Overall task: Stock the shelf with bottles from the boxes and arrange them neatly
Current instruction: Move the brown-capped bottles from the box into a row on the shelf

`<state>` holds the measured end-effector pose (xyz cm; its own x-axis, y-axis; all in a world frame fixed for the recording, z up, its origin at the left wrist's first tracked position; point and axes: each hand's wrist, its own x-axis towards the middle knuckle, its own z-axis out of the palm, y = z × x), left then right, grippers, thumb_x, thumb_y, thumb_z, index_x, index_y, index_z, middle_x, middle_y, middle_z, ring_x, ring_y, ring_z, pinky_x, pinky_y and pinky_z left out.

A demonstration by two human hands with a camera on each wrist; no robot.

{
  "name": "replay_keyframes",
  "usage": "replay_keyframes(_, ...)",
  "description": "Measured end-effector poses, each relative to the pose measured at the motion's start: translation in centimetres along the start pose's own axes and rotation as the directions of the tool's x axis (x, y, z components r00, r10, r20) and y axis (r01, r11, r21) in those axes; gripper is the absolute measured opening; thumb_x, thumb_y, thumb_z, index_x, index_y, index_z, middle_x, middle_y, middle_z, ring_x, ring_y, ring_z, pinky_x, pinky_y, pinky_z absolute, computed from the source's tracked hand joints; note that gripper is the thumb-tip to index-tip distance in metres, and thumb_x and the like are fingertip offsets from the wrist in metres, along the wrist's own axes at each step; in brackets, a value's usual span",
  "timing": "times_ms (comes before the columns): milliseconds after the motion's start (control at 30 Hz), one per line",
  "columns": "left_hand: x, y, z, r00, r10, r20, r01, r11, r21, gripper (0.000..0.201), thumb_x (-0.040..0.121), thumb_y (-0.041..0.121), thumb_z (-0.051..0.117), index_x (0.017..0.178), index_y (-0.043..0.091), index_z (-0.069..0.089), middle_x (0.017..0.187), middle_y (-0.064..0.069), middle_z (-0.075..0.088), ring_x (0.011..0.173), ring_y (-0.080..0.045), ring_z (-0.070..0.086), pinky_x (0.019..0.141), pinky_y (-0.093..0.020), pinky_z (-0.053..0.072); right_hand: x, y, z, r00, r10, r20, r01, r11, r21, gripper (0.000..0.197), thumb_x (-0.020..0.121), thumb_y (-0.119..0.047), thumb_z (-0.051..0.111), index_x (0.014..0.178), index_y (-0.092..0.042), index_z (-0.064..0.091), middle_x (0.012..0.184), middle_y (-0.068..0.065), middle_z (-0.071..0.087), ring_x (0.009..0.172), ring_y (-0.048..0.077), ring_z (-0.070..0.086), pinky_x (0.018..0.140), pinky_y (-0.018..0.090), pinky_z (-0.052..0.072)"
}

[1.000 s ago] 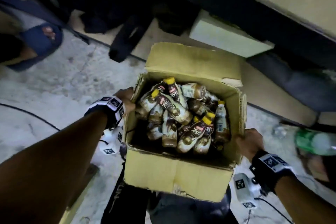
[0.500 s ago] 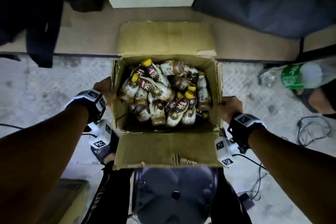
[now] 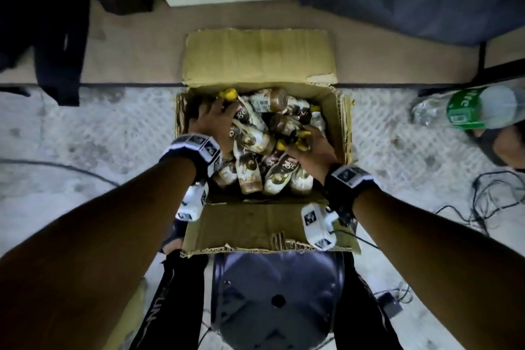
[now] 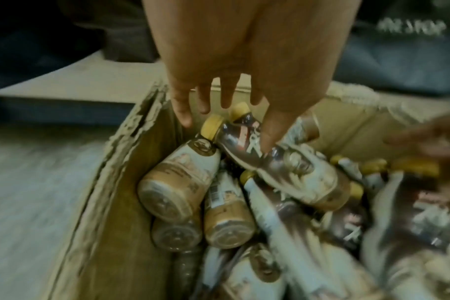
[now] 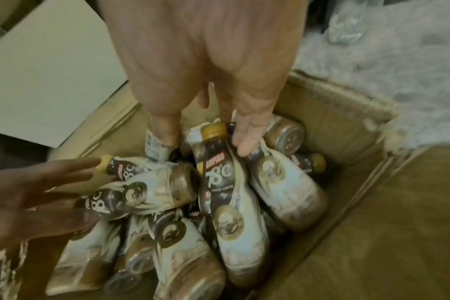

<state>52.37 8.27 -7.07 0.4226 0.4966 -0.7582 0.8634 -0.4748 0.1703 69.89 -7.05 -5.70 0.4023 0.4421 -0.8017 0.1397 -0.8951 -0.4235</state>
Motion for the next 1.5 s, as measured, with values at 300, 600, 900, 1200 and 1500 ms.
replay_keyframes(300, -5.6, 0.0, 2.4, 0.987, -0.117, 0.107, 0.138, 0.969, -0.206, 0.07, 0.081, 0.055, 0.064, 0.137, 0.017, 0.046, 0.13, -0.015, 0.057, 0.114, -0.034, 0.057, 0.091, -0.042, 0.051, -3.2, 0.5, -0.3, 0.991, 0.059, 0.116, -0.023, 0.955, -0.295, 0.032, 0.074, -0.031, 0.084, 0.088, -0.013, 0.062, 0.087, 0.002, 0.061, 0.086, 0.019, 0.059, 0.07, 0.029, 0.047)
replay_keyframes(600, -20.0, 0.4, -3.8, 0.964, -0.195, -0.18, 0.094, 0.885, -0.457, 0.063, 0.07, 0.046, 0.078, 0.128, 0.027, 0.059, 0.118, 0.001, 0.064, 0.108, -0.018, 0.06, 0.097, -0.03, 0.048, -18.0, -3.9, -7.0, 0.968, -0.212, -0.136, 0.178, 0.957, -0.228, 0.032, 0.079, -0.013, 0.079, 0.109, -0.008, 0.07, 0.074, -0.019, 0.052, 0.071, 0.001, 0.055, 0.056, -0.003, 0.035)
replay_keyframes(900, -36.3, 6.7, -17.5, 0.886, -0.113, -0.449, -0.164, 0.83, -0.533, 0.067, 0.064, 0.044, 0.084, 0.122, 0.021, 0.062, 0.113, 0.003, 0.058, 0.101, -0.011, 0.057, 0.094, -0.016, 0.043, -35.5, -12.5, -18.2, 0.909, -0.351, -0.223, 0.359, 0.933, -0.007, 0.03, 0.075, -0.007, 0.081, 0.1, -0.02, 0.072, 0.083, -0.006, 0.069, 0.06, 0.008, 0.061, 0.06, 0.003, 0.043)
replay_keyframes(1200, -52.0, 15.6, -35.3, 0.655, 0.104, -0.749, -0.632, 0.619, -0.467, 0.042, 0.049, 0.036, 0.092, 0.082, 0.026, 0.068, 0.084, 0.005, 0.055, 0.077, -0.009, 0.055, 0.07, -0.016, 0.043, -52.9, -22.0, -29.3, 0.688, -0.625, -0.369, 0.72, 0.65, 0.242, 0.025, 0.071, -0.006, 0.084, 0.092, -0.012, 0.074, 0.092, 0.007, 0.075, 0.086, 0.015, 0.069, 0.084, 0.034, 0.056)
replay_keyframes(1500, -60.8, 18.6, -49.3, 0.41, 0.291, -0.864, -0.856, 0.451, -0.254, 0.029, 0.062, 0.03, 0.088, 0.089, 0.024, 0.076, 0.086, 0.005, 0.076, 0.081, -0.006, 0.067, 0.085, -0.04, 0.056, -63.4, -33.3, -37.2, 0.291, -0.859, -0.422, 0.956, 0.278, 0.092, 0.034, 0.083, 0.005, 0.07, 0.109, -0.016, 0.065, 0.102, 0.003, 0.072, 0.096, 0.011, 0.069, 0.09, 0.024, 0.054)
